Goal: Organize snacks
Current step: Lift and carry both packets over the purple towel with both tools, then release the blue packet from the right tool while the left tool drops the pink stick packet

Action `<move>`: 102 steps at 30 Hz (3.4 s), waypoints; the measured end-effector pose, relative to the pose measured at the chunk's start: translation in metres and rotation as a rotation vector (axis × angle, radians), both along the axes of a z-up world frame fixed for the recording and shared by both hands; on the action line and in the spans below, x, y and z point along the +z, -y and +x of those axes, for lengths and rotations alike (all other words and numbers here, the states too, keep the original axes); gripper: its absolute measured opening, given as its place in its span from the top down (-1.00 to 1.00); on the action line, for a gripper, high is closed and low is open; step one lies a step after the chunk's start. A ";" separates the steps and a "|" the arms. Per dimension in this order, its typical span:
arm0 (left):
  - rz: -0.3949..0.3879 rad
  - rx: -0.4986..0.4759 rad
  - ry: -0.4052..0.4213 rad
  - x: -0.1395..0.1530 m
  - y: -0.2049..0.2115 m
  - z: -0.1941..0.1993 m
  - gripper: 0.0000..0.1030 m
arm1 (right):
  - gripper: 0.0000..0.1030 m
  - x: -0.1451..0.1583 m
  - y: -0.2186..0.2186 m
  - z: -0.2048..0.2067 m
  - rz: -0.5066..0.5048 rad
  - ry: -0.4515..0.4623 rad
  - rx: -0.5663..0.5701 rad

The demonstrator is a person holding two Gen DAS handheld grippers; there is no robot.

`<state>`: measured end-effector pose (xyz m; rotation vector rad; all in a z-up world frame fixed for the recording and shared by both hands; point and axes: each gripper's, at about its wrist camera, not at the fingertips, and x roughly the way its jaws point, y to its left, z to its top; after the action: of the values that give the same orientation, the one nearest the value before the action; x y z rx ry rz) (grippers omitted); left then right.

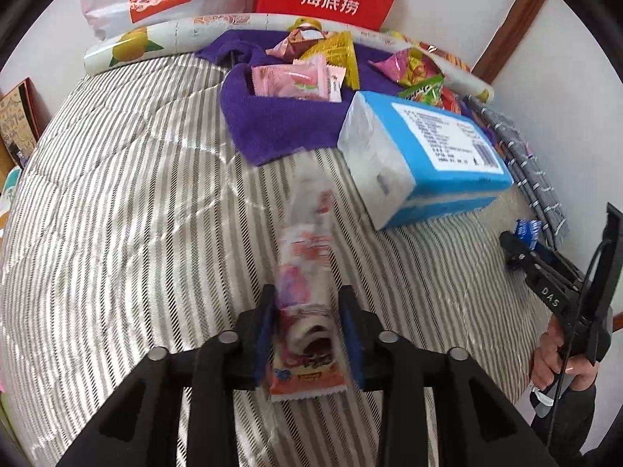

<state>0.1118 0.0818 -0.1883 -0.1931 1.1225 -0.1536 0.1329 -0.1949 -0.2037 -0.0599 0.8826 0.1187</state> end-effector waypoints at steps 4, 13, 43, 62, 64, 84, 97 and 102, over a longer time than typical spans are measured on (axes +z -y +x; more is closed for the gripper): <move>0.048 0.000 0.064 -0.002 0.006 0.000 0.32 | 0.17 -0.002 0.003 0.006 0.028 -0.011 0.007; 0.083 0.075 0.115 -0.002 0.004 -0.006 0.63 | 0.15 -0.005 0.002 0.010 0.021 -0.023 0.027; -0.046 0.031 0.235 0.104 0.027 0.011 0.66 | 0.19 0.107 -0.029 -0.005 0.030 0.153 0.117; -0.101 0.050 0.279 0.112 0.044 0.131 0.66 | 0.19 0.150 -0.038 0.115 0.140 0.184 0.109; -0.100 0.053 0.281 0.111 0.045 0.141 0.66 | 0.19 0.147 -0.040 0.126 0.131 0.188 0.108; -0.215 0.086 0.234 0.061 0.026 0.168 0.65 | 0.18 0.091 -0.038 0.183 0.234 0.112 0.150; -0.208 0.114 0.220 0.051 0.026 0.175 0.65 | 0.18 0.069 -0.027 0.198 0.238 0.069 0.098; -0.220 0.143 0.230 0.049 0.021 0.175 0.65 | 0.18 0.057 -0.029 0.205 0.214 0.045 0.078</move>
<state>0.2871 0.0604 -0.1396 -0.4394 0.8586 -0.1672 0.3381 -0.1659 -0.1465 0.1023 0.8186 0.2827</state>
